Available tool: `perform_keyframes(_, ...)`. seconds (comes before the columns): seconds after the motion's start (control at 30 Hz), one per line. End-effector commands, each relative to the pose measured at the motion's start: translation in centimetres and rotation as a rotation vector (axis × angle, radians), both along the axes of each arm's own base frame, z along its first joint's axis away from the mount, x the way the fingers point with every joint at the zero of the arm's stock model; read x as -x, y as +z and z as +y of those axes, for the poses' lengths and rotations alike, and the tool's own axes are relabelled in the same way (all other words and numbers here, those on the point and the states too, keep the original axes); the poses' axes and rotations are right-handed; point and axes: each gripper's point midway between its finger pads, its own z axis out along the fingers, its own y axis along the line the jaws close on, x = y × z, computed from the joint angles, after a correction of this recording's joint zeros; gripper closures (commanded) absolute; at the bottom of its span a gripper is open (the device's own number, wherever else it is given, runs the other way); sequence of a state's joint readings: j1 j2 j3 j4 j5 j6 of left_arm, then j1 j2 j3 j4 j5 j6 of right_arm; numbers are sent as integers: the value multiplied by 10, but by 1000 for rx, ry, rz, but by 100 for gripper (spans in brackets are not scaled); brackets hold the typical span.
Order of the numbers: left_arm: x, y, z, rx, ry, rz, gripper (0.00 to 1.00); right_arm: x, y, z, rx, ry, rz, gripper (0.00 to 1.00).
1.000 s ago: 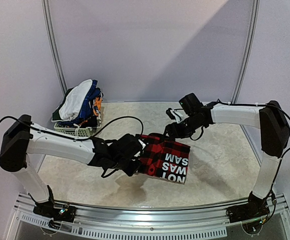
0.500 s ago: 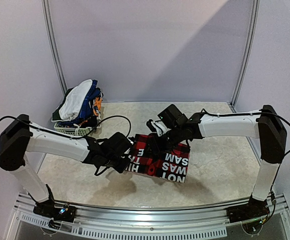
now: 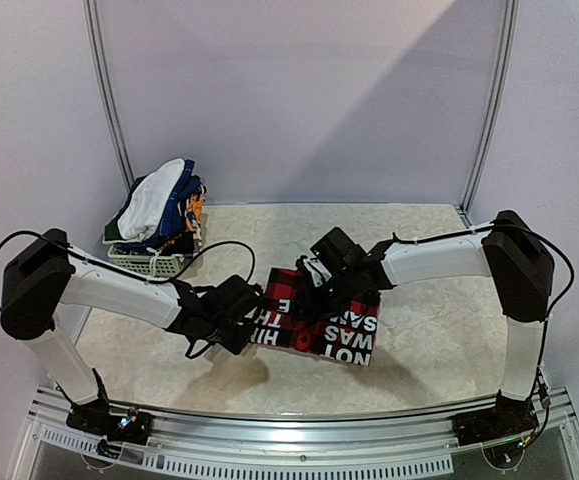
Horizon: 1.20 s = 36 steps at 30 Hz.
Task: Fold and stack the mixed laundry pile
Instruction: Smooth out the square-folded shirt at the center of the board, then move the square-folded shirt to the center of the board.
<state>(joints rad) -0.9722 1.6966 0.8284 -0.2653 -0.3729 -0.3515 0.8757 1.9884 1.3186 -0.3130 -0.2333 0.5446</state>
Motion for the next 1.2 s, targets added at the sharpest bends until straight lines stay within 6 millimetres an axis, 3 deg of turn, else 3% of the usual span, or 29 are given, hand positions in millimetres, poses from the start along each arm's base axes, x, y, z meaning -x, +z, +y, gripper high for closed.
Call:
perform_keyframes(0.0,21,6,9,2,18,39,62,-11,-33,-34,117,-78,27,46)
perform_keyframes(0.13,21,27,5,45,10,4,61,-16,-32,-47,175,-83,4,45)
perform_keyframes(0.4,7,49,-8,95,0,-70,59,-7,0,-57,171,-66,-39,44)
perform_keyframes(0.67,-9,64,-19,136,2,-125,55,16,32,-22,31,-24,-54,42)
perform_keyframes(0.97,-19,70,-18,152,13,-176,28,17,-5,-25,75,-90,-2,40)
perform_keyframes(1.0,-19,70,-17,152,15,-179,19,17,-12,-28,99,-97,0,40)
perform_keyframes(1.03,-19,70,-17,153,14,-182,3,16,-17,-32,122,-106,0,40)
perform_keyframes(1.17,-21,70,-14,147,20,-190,1,16,-36,-54,202,-134,22,39)
